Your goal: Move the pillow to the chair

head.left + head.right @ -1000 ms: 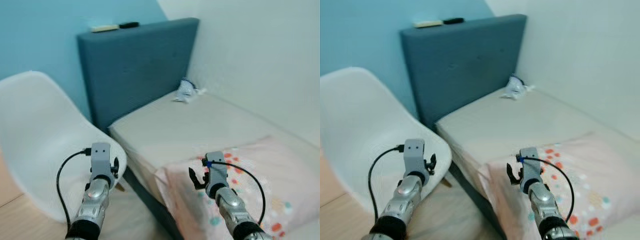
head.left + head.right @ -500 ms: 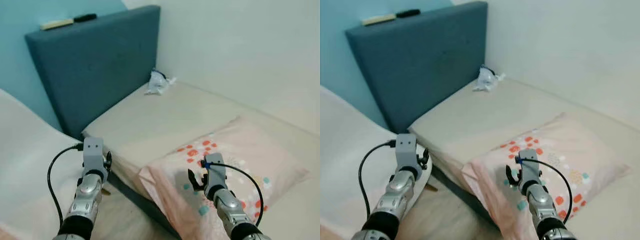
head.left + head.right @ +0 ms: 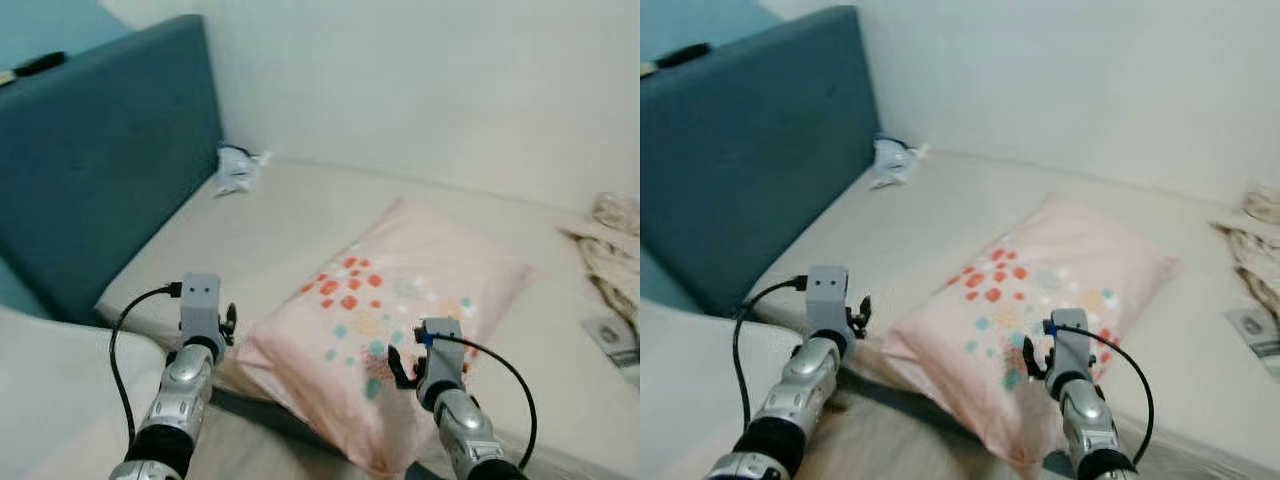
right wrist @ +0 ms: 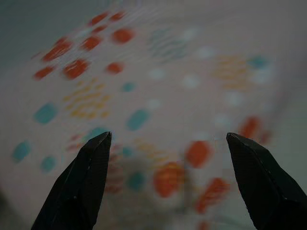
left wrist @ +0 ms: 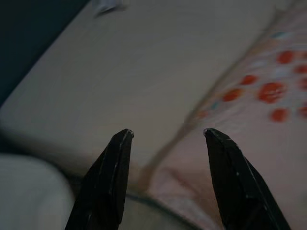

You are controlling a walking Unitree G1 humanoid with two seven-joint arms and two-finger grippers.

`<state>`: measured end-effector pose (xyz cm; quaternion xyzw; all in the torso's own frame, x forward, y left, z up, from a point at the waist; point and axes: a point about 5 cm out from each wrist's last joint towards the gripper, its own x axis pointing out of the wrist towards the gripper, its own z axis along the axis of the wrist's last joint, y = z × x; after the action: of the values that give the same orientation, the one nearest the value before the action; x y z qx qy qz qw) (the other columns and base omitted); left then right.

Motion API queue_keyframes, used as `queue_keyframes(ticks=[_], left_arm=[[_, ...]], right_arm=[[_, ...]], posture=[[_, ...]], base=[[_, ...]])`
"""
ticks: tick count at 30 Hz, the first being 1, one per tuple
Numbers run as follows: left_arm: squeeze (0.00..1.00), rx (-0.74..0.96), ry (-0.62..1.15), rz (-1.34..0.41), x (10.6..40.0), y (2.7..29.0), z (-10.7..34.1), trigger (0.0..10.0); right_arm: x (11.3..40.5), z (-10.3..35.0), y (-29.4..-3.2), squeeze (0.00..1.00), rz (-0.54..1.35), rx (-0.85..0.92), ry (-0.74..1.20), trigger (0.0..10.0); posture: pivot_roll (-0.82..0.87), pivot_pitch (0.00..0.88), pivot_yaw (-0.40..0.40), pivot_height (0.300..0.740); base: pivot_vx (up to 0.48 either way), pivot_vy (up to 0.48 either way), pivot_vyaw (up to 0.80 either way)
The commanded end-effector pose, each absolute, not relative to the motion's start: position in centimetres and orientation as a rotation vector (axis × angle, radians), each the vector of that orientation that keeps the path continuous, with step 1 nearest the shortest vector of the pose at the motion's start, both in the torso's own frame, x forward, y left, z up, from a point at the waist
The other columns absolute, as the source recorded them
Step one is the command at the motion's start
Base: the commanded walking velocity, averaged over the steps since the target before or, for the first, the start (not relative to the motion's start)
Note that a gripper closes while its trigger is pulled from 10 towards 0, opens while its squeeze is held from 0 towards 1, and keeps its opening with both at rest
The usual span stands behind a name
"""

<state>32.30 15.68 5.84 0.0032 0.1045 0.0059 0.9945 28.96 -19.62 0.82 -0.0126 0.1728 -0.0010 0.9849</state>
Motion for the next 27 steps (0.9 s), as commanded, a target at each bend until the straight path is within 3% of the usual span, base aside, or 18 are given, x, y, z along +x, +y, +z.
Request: queue_keyframes(ticks=[1,8,21,27], left_arm=[[0.0,0.017,0.22,0.008,32.3,15.8,5.7,10.0],[0.0,-0.017,0.209,0.002,32.7,15.3,6.0,10.0],[0.0,-0.022,0.205,0.05,32.5,17.0,6.0,10.0],[0.0,-0.055,0.206,0.095,32.5,17.2,5.9,10.0]], right_arm=[[28.9,0.8,-19.6,0.0,-0.016,-0.012,0.338,10.0],[28.5,0.4,-19.7,0.0,-0.01,-0.012,0.354,10.0],[30.1,2.0,-19.3,0.0,0.025,-0.007,0.299,10.0],[30.3,2.0,-18.6,0.0,0.056,0.021,0.304,10.0]], posture=[[-0.06,0.064,0.025,0.74],[-0.05,0.067,0.002,0.74],[-0.04,0.015,-0.008,0.74],[-0.05,0.037,-0.016,0.74]], base=[[0.0,0.0,-0.8],[0.0,0.0,-0.8],[0.0,0.0,-0.8],[0.0,0.0,0.0]])
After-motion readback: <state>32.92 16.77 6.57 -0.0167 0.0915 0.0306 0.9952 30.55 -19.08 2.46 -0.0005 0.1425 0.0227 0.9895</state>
